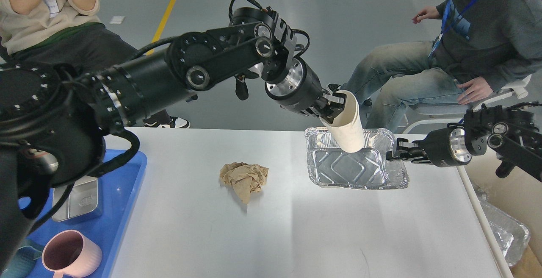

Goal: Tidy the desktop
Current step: 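Lower the paper cup into the foil tray and release it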

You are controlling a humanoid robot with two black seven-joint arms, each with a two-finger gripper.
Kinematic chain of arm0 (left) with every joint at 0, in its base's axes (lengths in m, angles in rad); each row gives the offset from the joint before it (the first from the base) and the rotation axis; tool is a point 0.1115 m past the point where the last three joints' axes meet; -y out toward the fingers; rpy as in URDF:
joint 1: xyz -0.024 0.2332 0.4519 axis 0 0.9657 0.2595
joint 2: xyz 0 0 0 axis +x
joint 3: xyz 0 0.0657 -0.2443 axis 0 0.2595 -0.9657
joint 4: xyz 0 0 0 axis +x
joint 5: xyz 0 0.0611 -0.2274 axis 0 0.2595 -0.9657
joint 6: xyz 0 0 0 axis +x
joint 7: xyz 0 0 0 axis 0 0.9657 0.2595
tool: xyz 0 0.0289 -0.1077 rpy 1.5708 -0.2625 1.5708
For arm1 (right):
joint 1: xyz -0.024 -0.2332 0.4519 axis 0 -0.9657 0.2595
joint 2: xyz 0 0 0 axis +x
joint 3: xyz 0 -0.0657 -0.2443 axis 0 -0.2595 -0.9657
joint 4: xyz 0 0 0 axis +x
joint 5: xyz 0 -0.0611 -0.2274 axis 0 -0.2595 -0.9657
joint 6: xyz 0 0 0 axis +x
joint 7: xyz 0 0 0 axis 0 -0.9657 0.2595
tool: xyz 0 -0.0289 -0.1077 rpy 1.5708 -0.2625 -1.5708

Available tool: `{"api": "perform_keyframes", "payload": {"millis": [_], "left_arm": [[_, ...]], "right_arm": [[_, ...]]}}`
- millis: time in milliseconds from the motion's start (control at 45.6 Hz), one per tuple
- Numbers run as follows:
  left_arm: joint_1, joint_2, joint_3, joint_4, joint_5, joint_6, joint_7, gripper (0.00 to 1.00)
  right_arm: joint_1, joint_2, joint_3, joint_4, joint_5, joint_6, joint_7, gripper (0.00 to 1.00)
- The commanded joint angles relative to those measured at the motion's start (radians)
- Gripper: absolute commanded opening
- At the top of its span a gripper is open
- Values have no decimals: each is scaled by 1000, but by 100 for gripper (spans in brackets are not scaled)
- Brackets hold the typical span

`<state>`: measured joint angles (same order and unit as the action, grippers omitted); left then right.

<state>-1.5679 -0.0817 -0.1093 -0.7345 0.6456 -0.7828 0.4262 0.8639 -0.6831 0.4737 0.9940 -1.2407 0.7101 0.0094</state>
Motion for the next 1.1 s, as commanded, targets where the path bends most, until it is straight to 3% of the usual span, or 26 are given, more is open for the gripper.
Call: {"api": "perform_keyframes", "payload": {"millis": [0,219,461,614,746,790,878,943,1031,1075], "left_arm": [[63,-98,7,84,54,53,-36,0],[141,-115,11,86,72,187,-60,0],[186,-113,17,86,74,208,-67,1],[203,-113,37,84,77,211,-95,2],[223,-112,39,63,77,235,-116,9],[230,-112,39,55,77,252,-121,16],[242,-110,39,46,77,280,-148,47],[244,-110,39,41,77,296,-173,62],[243,-110,36,41,75,313,-198,96],[243,-109,31,41,75,315,-205,97]], "right_arm": [[0,-7,0,3,1,0,0,0],[3,-13,2,12,3,0,0,0],[3,-13,2,20,3,0,0,0],[3,-10,2,20,4,0,0,0],[3,-7,2,22,4,0,0,0],[3,-7,2,22,4,0,0,0],[3,-7,2,22,4,0,0,0],[3,-7,2,22,4,0,0,0],[3,-6,2,22,4,0,0,0],[3,-6,2,22,4,0,0,0]]}}
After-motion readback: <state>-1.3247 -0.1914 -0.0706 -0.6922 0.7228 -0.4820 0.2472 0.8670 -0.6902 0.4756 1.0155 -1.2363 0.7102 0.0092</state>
